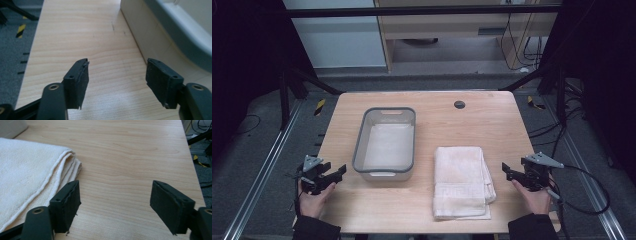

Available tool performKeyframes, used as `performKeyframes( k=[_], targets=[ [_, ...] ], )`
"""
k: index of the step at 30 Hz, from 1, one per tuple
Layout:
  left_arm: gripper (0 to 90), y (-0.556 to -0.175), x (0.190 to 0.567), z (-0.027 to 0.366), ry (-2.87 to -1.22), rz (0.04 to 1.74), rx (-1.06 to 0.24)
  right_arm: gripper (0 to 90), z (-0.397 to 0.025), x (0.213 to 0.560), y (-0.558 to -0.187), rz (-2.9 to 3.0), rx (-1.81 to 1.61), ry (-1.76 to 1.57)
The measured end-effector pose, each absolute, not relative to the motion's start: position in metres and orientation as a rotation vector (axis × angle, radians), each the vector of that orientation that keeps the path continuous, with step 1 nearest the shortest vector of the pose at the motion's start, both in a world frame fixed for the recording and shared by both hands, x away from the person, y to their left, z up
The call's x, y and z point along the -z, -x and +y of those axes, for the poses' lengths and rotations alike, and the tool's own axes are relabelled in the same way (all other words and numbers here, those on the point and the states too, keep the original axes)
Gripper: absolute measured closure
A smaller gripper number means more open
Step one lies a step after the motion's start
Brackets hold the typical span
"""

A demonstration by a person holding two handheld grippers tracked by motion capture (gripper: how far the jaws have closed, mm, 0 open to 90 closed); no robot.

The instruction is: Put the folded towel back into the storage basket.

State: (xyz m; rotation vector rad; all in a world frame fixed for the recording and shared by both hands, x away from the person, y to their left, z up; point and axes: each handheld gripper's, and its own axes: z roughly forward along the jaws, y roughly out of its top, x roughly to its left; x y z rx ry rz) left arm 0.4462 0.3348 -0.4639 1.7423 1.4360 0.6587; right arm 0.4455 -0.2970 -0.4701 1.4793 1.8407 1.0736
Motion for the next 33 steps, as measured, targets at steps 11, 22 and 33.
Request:
performKeyframes(
  k=[11,22,33],
  targets=[
    [43.0,-0.436,0.444,0.327,-1.693,1.391,-0.702,33.2,-0.296,0.461,-0.441,1.825,-1.123,-1.456],
    [42.9,-0.427,0.427,0.322,-1.629,1.337,-0.714,36.2,-0.289,0.455,-0.441,1.862,-1.202,-1.431],
    [40.8,-0.428,0.418,0.301,-1.647,1.289,-0.678,27.6,-0.283,0.447,-0.445,1.874,-1.226,-1.388]
  ],
)
